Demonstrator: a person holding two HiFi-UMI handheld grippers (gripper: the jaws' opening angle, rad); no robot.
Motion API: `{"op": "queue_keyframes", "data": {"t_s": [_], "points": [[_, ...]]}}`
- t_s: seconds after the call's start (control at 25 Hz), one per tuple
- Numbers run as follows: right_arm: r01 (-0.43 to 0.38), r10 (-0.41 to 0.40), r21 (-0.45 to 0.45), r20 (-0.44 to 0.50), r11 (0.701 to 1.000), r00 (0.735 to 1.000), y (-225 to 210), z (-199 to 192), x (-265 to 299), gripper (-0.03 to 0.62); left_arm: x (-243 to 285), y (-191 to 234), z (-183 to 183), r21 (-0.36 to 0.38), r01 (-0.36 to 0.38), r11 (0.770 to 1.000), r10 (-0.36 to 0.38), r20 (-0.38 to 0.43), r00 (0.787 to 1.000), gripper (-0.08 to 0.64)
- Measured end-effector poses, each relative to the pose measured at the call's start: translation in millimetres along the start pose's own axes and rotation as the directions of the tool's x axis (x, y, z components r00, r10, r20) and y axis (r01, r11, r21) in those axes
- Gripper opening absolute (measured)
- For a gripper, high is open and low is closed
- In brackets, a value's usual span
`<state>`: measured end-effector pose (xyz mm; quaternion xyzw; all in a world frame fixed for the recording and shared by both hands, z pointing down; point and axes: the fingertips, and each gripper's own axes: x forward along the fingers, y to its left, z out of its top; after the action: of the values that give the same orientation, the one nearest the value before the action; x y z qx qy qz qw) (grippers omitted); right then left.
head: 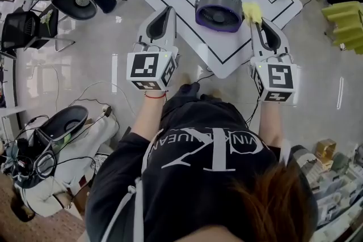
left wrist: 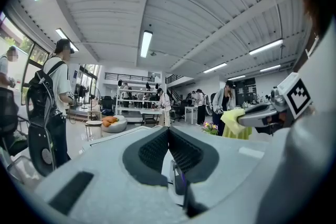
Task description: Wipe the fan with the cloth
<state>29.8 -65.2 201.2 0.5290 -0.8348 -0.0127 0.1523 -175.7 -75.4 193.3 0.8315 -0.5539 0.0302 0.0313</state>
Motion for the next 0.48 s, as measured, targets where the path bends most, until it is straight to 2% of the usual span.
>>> {"op": "queue_keyframes", "data": {"t_s": [0.48], "points": [[0.008,-0.008,0.018,-0.007,1.0,1.0,3.5,-3.0,-2.8,0.044,-5.5,4.6,-4.8,-0.006,-0.003,1.0,0.003,-0.013,1.0,0.009]]}}
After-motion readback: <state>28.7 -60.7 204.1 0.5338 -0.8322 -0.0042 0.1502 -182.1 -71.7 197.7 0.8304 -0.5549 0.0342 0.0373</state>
